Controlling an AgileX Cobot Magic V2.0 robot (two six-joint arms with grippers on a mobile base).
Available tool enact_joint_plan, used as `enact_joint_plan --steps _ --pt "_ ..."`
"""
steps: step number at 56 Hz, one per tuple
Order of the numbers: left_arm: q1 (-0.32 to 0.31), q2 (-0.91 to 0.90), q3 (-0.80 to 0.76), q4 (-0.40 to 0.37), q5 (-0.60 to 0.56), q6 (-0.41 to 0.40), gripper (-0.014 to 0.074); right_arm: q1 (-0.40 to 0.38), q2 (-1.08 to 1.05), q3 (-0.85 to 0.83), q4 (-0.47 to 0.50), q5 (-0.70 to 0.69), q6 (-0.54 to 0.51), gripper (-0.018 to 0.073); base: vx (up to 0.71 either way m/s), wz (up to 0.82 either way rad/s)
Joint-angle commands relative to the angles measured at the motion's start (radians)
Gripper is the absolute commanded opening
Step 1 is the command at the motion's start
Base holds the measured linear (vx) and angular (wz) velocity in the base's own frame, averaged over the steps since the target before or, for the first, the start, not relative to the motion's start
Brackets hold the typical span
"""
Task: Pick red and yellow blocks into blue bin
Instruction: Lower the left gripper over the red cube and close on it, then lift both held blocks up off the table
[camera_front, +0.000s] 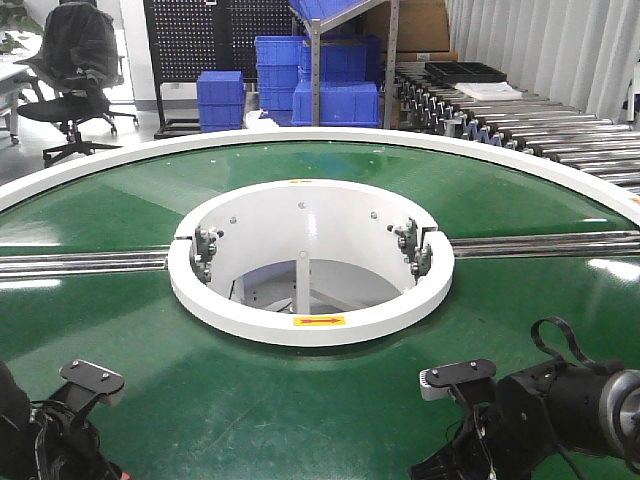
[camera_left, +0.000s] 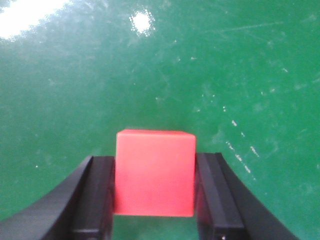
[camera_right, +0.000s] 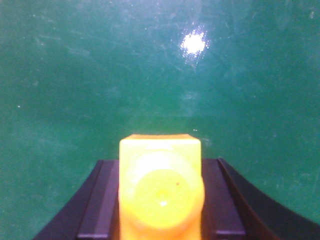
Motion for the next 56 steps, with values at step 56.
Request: enact_joint_plan --steps 56 --pt "0.000 -1.077 0.238 -0.171 -0.198 -0.128 -0.0001 0.000 -1.100 0.273 -0.002 -0.160 -0.097 -0.0011 0.00 0.00"
